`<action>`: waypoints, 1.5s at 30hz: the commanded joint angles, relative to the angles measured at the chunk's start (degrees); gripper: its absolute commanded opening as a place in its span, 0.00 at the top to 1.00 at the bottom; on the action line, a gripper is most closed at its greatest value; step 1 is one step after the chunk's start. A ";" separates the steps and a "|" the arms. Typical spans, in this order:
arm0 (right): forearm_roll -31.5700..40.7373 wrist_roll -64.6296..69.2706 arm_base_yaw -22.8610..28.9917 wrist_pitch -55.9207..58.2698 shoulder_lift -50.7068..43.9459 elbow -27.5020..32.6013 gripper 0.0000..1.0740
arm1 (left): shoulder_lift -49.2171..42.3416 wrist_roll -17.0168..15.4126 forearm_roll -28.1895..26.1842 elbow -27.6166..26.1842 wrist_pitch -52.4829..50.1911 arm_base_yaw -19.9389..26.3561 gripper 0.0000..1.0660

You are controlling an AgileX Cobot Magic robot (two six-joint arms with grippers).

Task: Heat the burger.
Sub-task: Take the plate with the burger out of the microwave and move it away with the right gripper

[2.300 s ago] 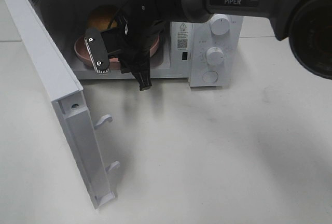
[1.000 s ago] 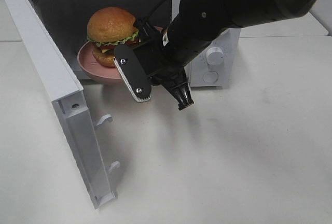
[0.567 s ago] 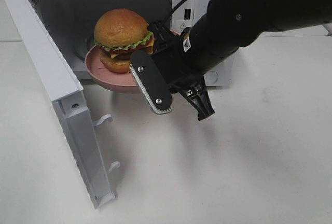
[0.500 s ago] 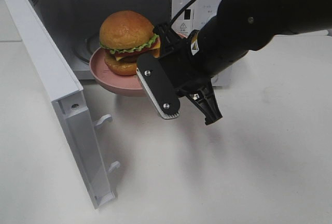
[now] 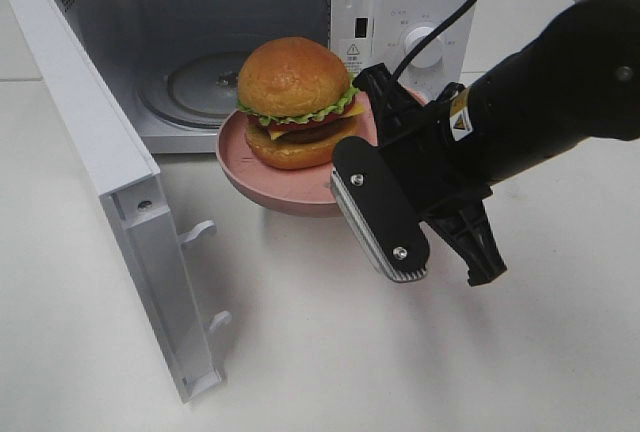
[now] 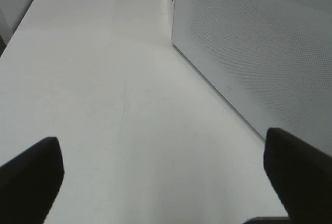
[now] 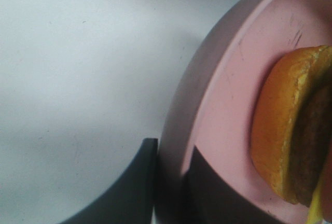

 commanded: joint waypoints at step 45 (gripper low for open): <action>-9.97 19.25 0.00 17.88 -43.54 20.80 1.00 | -0.46 0.00 -0.29 0.11 -0.52 0.00 0.06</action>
